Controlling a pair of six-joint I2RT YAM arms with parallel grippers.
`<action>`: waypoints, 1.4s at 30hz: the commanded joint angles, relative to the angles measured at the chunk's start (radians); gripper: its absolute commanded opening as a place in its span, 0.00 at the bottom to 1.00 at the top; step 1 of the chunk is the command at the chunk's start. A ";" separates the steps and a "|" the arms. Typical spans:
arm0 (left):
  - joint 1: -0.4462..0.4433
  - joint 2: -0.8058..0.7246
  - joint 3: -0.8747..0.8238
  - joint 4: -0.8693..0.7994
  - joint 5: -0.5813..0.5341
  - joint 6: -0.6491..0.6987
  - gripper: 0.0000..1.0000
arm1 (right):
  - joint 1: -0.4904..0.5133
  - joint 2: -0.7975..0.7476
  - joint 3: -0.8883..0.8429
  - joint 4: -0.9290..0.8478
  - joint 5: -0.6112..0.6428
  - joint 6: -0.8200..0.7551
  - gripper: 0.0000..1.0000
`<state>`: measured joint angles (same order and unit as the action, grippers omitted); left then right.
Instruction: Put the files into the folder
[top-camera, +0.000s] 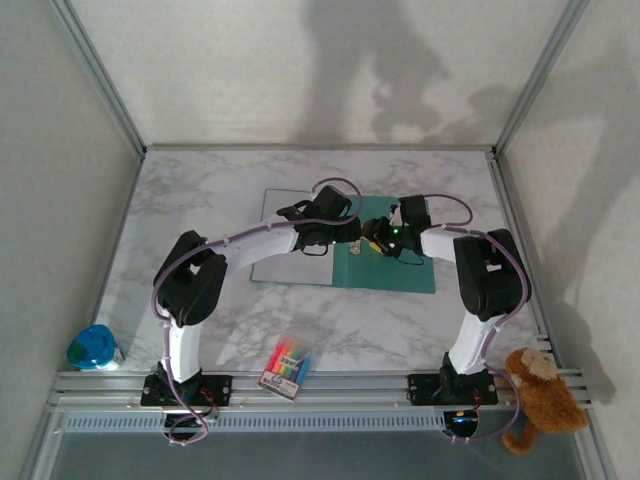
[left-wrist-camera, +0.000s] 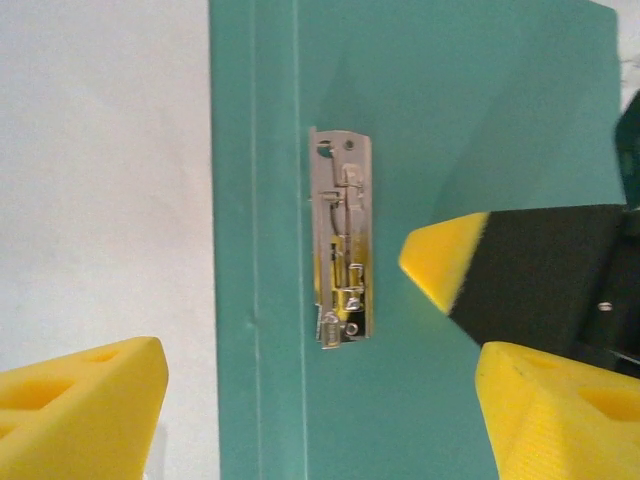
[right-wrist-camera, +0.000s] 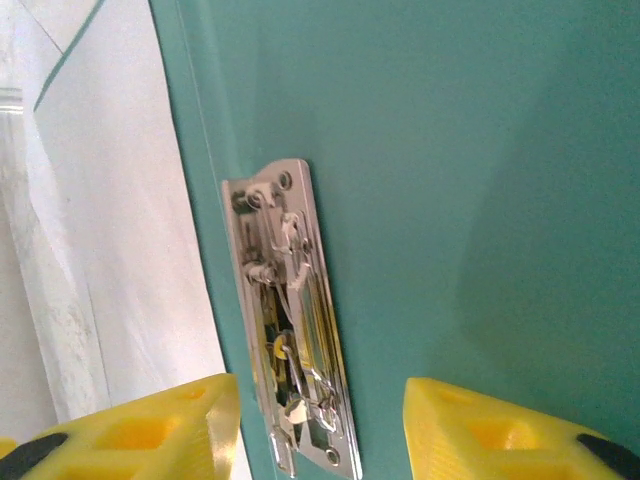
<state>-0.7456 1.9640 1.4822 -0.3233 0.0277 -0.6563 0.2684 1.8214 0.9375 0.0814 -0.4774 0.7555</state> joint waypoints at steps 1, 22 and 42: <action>-0.031 0.005 0.020 -0.039 -0.096 -0.022 0.78 | 0.002 -0.074 0.013 -0.062 0.048 -0.075 0.51; -0.137 0.226 0.241 -0.218 -0.282 -0.072 0.59 | -0.112 -0.107 -0.112 0.014 0.126 0.001 0.52; -0.145 0.319 0.297 -0.234 -0.250 -0.062 0.24 | -0.116 -0.045 -0.099 0.031 0.100 0.035 0.48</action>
<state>-0.8772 2.2700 1.7466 -0.5182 -0.2062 -0.7261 0.1585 1.7508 0.8375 0.0982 -0.3626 0.7761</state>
